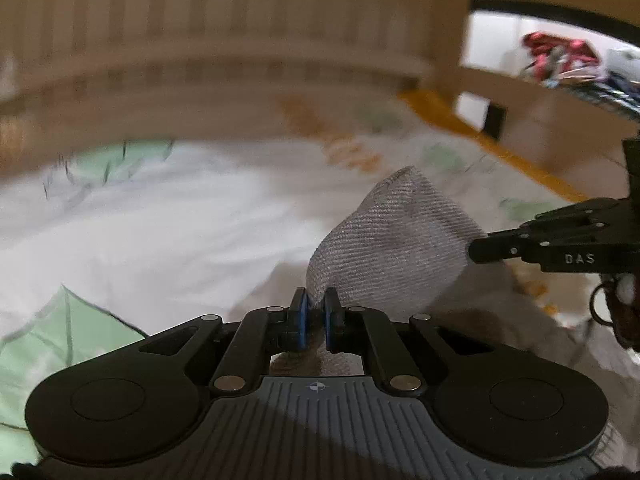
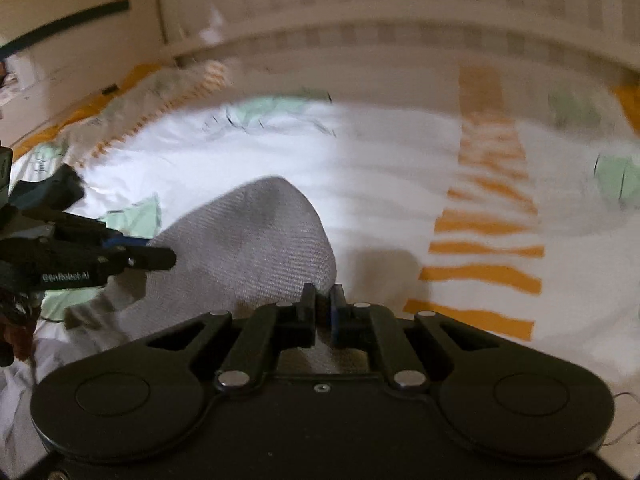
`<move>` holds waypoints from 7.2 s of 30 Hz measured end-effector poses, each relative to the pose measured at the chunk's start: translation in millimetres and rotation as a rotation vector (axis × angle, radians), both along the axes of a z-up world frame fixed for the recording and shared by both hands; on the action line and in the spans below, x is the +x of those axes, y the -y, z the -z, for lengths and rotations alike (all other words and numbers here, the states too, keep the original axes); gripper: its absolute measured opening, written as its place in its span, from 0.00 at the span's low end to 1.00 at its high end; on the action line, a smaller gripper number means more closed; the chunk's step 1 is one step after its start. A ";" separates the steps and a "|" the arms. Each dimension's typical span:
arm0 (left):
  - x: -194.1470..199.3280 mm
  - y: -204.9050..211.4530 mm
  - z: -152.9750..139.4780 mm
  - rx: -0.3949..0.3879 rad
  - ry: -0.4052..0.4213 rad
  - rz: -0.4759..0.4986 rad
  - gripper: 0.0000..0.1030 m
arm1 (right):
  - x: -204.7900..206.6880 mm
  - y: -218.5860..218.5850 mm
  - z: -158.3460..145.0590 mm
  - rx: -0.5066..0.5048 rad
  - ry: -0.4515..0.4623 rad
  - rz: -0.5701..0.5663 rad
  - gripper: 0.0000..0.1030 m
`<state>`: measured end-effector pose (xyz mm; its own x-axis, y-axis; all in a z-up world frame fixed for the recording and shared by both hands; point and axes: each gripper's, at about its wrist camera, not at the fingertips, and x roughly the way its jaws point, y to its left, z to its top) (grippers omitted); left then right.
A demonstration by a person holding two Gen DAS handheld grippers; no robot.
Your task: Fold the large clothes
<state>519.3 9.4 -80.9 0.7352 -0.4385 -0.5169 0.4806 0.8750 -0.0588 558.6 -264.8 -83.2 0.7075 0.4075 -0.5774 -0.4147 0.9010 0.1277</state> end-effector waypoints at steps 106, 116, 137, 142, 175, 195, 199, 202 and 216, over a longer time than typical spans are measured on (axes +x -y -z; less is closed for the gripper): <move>-165.2 -39.9 36.3 -0.457 -0.307 -0.242 0.05 | -167.1 28.8 22.9 0.504 -0.192 0.226 0.24; -170.3 -53.6 53.9 -0.380 -0.387 -0.244 0.05 | -198.7 63.6 66.1 0.552 -0.278 0.378 0.31; -216.6 -65.1 21.5 -0.235 -0.283 -0.312 0.47 | -245.1 -101.0 41.6 -0.146 -0.046 0.044 0.56; -245.2 -73.9 3.8 -0.258 -0.271 -0.322 0.63 | -257.7 -103.6 41.4 -0.173 0.003 0.028 0.68; -422.8 -89.8 27.4 -0.180 -0.510 -0.214 0.94 | -440.2 89.9 30.4 0.386 -0.402 0.349 0.99; -433.3 -88.2 37.8 -0.215 -0.511 -0.218 0.94 | -445.2 72.2 49.7 0.359 -0.508 0.171 1.00; -436.6 -92.5 34.9 -0.251 -0.496 -0.218 0.94 | -450.6 78.7 48.5 0.372 -0.492 0.210 0.52; -438.5 -96.7 33.6 -0.287 -0.487 -0.224 0.94 | -456.5 87.1 47.9 0.392 -0.481 0.237 0.17; -434.5 -102.5 35.1 -0.203 -0.510 -0.397 0.40 | -462.3 91.9 41.1 0.329 -0.457 0.259 0.18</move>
